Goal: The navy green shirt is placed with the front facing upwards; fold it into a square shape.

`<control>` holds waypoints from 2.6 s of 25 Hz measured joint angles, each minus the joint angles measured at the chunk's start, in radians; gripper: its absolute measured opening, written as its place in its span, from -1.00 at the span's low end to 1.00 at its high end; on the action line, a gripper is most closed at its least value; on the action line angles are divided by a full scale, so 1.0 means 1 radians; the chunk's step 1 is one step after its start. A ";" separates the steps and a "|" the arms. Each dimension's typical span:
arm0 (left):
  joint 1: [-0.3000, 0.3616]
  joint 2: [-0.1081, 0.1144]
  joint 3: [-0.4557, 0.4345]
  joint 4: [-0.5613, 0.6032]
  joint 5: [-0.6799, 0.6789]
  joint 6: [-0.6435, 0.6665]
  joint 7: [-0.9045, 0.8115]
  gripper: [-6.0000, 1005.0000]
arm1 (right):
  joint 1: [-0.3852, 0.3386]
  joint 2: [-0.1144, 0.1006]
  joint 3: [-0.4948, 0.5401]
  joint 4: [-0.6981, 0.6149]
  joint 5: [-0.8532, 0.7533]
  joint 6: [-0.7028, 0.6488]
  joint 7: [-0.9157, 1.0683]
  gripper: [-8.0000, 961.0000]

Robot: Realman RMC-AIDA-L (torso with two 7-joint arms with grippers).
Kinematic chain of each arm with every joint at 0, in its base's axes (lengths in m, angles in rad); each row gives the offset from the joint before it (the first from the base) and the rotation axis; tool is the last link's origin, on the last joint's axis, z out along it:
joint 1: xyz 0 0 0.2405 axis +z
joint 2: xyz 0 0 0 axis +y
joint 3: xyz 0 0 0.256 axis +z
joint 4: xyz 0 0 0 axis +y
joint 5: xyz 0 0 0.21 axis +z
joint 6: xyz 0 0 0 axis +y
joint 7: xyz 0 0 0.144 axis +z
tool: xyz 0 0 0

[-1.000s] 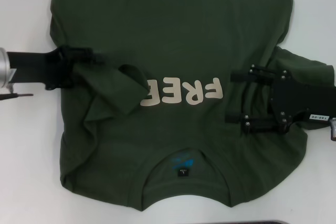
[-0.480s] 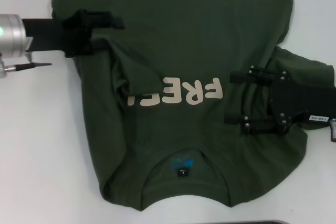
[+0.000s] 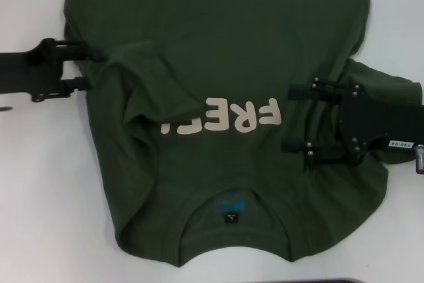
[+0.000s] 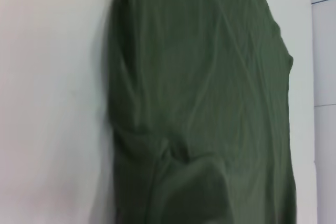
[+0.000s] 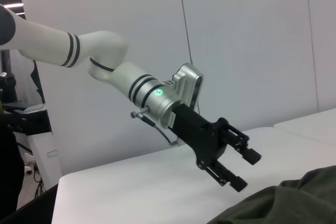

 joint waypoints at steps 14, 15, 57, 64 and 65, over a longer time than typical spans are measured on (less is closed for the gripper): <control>-0.001 -0.045 0.056 0.035 -0.005 0.153 0.054 0.38 | 0.001 -0.003 0.000 0.000 0.001 0.003 0.000 0.91; 0.003 -0.045 0.056 0.035 -0.005 0.153 0.056 0.38 | 0.000 -0.003 0.000 0.000 0.001 0.003 0.000 0.91; 0.097 -0.068 -0.012 0.025 0.054 0.150 0.466 0.37 | 0.003 0.006 0.002 -0.018 -0.005 0.049 0.128 0.91; 0.093 -0.053 -0.173 0.020 0.018 0.228 0.477 0.37 | 0.002 0.004 -0.015 -0.025 -0.017 0.049 0.128 0.91; 0.092 -0.052 -0.185 0.019 0.013 0.237 0.475 0.37 | 0.002 0.003 -0.015 -0.026 -0.018 0.049 0.128 0.91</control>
